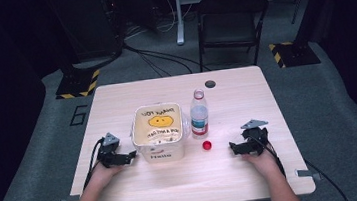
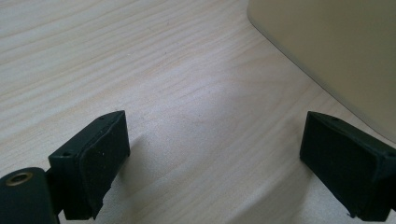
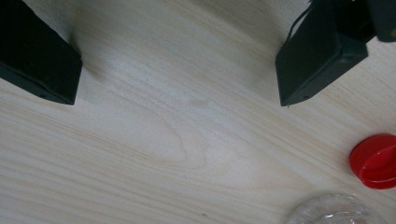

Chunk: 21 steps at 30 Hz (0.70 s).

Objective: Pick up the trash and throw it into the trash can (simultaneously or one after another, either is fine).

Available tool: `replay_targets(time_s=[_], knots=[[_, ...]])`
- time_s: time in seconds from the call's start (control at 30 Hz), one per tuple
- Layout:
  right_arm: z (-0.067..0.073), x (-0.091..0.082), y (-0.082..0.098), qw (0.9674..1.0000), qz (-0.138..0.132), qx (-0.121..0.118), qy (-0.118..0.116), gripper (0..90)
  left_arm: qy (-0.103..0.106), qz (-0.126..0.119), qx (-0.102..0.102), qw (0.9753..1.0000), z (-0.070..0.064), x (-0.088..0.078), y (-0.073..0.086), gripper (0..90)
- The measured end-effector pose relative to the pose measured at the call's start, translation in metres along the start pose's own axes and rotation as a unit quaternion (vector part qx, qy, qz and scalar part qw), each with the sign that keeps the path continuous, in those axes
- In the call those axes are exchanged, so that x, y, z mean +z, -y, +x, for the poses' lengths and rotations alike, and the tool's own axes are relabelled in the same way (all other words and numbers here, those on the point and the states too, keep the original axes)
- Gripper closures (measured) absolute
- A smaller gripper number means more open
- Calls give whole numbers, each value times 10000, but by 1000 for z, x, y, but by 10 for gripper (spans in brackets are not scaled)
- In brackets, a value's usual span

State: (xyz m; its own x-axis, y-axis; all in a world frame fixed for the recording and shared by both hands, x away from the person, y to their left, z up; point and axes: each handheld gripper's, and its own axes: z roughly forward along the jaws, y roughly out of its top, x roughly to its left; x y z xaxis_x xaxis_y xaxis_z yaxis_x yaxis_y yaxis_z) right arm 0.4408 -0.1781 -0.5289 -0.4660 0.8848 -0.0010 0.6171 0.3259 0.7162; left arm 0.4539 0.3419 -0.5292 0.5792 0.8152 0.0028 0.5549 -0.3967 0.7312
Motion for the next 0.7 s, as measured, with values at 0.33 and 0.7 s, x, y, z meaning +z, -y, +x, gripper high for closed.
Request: replay_targets(time_s=[0.33, 0.7], knots=[[-1, -4, -6, 9999, 91, 104, 12, 178, 42, 16, 16, 10000, 0, -2, 1, 82], [5, -16, -17, 9999, -86, 125, -53, 355, 44, 16, 36, 10000, 0, -2, 2, 82]])
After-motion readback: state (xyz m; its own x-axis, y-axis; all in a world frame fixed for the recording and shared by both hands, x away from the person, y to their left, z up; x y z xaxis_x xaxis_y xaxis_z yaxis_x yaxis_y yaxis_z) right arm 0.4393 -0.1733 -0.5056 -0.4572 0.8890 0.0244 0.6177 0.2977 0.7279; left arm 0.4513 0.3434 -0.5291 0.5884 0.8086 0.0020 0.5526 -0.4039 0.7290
